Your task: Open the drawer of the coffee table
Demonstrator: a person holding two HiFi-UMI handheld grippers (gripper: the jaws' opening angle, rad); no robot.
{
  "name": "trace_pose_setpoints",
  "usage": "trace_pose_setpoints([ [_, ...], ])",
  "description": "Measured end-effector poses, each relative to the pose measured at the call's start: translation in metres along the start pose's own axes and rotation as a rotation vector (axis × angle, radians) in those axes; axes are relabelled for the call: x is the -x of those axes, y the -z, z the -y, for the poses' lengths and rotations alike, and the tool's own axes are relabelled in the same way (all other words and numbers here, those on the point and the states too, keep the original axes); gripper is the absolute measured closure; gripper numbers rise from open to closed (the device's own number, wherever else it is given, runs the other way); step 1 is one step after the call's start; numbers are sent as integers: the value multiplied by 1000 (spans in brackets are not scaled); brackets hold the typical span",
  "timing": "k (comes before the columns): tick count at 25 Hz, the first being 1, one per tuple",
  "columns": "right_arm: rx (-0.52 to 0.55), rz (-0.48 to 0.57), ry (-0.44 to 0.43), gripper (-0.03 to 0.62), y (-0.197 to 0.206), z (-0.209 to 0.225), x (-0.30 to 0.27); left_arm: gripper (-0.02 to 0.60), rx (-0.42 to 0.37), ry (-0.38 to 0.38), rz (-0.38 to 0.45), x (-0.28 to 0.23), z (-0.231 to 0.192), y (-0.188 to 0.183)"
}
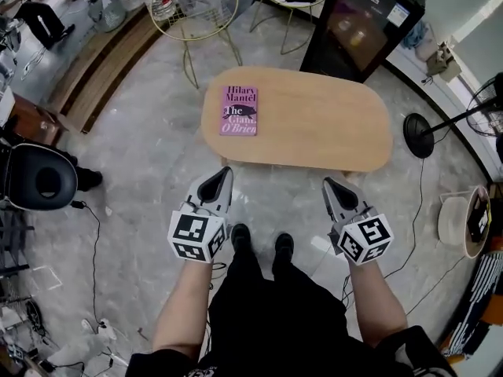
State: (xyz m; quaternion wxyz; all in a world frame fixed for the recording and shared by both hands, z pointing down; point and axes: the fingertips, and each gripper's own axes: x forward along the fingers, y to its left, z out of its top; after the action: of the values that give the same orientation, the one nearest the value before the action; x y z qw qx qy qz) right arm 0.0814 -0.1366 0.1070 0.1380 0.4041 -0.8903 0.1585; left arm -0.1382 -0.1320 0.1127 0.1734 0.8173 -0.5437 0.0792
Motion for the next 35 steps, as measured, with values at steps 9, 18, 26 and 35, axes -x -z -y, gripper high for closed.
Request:
trace_pose_setpoints([
  [9,22,-2,60,572,14,-15,-56,572,-13,45,-49,-20,-57,34],
  [18,2,-42,8,539,93,-3,-69,572,37,49,-99,-48,-52,81],
  [26,-34,3,-3,503,155,34,-94,572,-8,-21,-106,-73,-54,146],
  [35,-13,-16,-9,472,260,71,-142,572,-84,-54,-159,-118,-85,266],
])
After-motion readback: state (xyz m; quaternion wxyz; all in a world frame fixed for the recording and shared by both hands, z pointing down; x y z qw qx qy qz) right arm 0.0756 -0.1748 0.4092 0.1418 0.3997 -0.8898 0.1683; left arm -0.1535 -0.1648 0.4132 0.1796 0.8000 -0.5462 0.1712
